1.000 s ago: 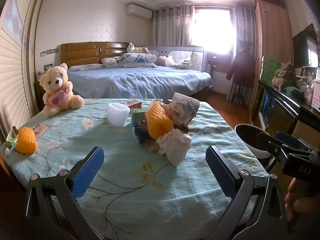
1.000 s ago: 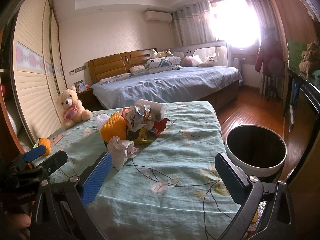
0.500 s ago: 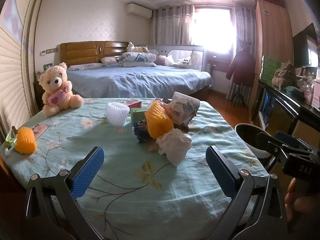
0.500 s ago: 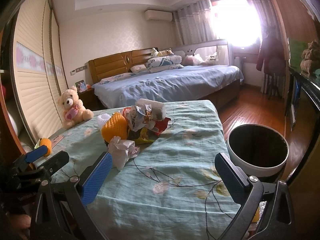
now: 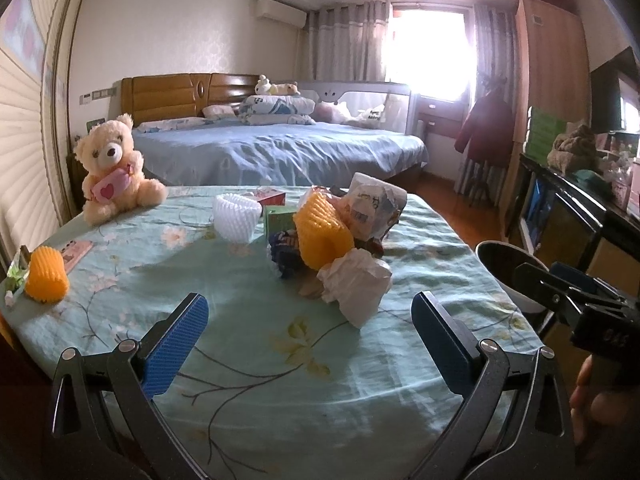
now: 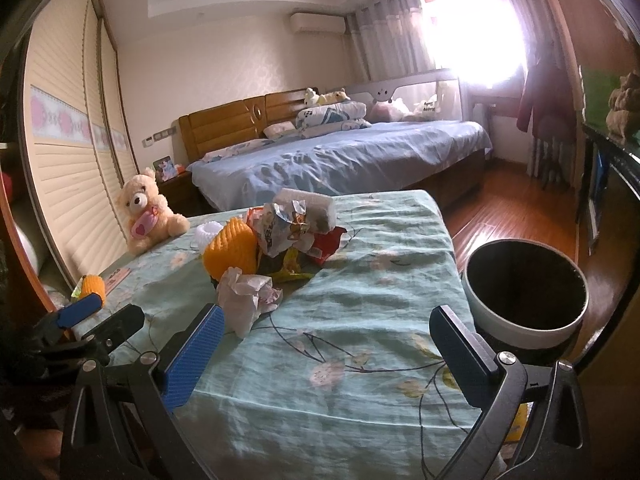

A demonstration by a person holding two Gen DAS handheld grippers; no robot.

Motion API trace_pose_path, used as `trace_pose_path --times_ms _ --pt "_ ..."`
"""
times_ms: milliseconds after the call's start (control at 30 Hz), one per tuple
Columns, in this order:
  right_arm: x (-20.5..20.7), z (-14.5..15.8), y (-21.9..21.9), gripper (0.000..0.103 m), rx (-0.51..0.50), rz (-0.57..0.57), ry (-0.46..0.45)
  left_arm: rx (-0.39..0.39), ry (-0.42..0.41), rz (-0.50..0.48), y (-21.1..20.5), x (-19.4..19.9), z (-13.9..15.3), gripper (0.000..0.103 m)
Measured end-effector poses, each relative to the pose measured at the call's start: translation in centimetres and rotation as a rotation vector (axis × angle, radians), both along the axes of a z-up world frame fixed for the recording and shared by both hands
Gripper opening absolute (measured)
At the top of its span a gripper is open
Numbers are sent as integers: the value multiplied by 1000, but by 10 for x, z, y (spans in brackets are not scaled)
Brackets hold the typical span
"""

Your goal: Collect trash

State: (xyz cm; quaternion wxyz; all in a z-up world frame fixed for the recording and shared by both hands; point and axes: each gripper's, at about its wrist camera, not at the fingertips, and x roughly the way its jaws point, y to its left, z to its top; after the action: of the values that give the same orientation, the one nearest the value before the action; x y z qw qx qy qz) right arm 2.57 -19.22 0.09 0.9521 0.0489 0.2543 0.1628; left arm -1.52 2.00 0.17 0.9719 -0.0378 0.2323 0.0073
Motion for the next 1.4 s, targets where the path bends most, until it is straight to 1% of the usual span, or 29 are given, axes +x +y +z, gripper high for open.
trace_pose_path --times_ms 167,333,500,600,700,767,867,900,1067,1200,1233,1267,1300,1333,1367,1400 --pt "8 -6 3 103 3 18 30 1 25 19 8 8 -6 103" --pt "17 -12 11 103 17 51 66 -16 57 40 18 14 -14 103" --pt "30 -17 24 102 26 101 100 -32 86 54 29 23 -20 100" --pt "38 -21 33 97 23 125 119 -34 98 59 34 30 -22 97" --pt "51 -26 40 89 44 159 161 -38 114 58 39 39 -23 94" --pt "59 -30 45 81 53 177 186 -38 125 56 41 46 -24 92" --pt "69 -33 52 73 66 204 217 -33 132 47 43 57 -24 91" --pt "74 -35 54 72 68 212 229 -31 134 43 43 61 -24 90" --pt "93 -44 63 60 89 236 286 -37 166 5 42 86 -26 87" --pt "102 -50 68 55 99 256 329 -44 195 -25 38 103 -30 83" --pt "103 -51 69 48 100 264 335 -43 198 -29 37 106 -30 81" --pt "104 -52 70 38 101 271 339 -41 202 -35 35 109 -31 79" --pt "105 -53 69 32 107 280 348 -39 205 -42 33 112 -31 78" --pt "106 -55 68 21 113 283 353 -38 209 -52 30 116 -32 75" --pt "107 -56 66 14 118 282 362 -38 211 -60 29 118 -33 70" --pt "107 -56 63 12 119 279 366 -40 214 -69 26 121 -33 68"
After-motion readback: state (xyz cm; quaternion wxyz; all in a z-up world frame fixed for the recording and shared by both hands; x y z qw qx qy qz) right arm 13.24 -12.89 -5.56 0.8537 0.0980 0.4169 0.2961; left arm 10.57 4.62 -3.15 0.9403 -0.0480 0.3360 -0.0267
